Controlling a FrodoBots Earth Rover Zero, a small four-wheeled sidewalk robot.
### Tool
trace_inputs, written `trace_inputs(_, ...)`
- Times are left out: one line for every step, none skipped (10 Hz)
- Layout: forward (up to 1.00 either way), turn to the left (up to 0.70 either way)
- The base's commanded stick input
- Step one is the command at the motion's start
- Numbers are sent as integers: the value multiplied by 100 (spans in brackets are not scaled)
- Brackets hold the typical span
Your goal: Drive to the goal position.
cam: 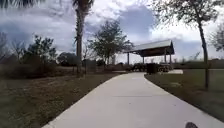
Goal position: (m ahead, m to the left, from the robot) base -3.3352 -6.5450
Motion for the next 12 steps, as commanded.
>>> trace_inputs(0, 0)
trace_inputs(0, 0)
trace_inputs(0, 0)
trace_inputs(0, 0)
trace_inputs(-10, 0)
trace_inputs(-33, 0)
trace_inputs(-81, 0)
trace_inputs(-100, 0)
trace_inputs(-100, 0)
trace_inputs(-100, 0)
trace_inputs(-100, 0)
trace_inputs(-100, 0)
